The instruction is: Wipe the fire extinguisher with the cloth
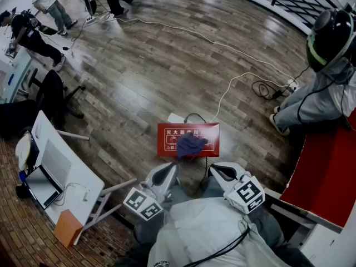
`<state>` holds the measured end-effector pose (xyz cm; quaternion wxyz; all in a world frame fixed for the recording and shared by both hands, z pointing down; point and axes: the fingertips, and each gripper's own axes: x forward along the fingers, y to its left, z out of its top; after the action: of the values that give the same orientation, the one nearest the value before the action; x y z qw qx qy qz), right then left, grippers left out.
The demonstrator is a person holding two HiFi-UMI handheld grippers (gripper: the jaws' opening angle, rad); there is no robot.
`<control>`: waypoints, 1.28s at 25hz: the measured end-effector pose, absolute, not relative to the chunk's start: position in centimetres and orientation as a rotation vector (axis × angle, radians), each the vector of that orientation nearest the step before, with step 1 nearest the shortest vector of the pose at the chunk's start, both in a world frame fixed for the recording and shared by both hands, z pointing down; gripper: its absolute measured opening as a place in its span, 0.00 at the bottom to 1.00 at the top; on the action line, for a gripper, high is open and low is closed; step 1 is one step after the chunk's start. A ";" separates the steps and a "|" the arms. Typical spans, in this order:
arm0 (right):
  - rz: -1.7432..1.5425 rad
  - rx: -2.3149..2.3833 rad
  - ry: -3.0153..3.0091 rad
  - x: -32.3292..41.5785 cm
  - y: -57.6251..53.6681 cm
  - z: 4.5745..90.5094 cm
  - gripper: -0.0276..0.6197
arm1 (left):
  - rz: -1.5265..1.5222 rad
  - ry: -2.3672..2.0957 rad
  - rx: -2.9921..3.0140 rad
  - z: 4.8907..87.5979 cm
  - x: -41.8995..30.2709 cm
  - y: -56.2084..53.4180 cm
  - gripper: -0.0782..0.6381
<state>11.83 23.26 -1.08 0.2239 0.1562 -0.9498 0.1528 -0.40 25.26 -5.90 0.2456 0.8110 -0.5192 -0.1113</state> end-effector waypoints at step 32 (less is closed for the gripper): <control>-0.037 0.258 -2.602 10.6 22.5 -0.7 0.05 | -0.294 -1.463 2.198 -5.7 0.7 24.1 0.11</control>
<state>10.62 22.53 -0.66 0.2602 0.0954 -0.9607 -0.0137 0.74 24.14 -5.66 0.2401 0.8032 -0.5345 -0.1074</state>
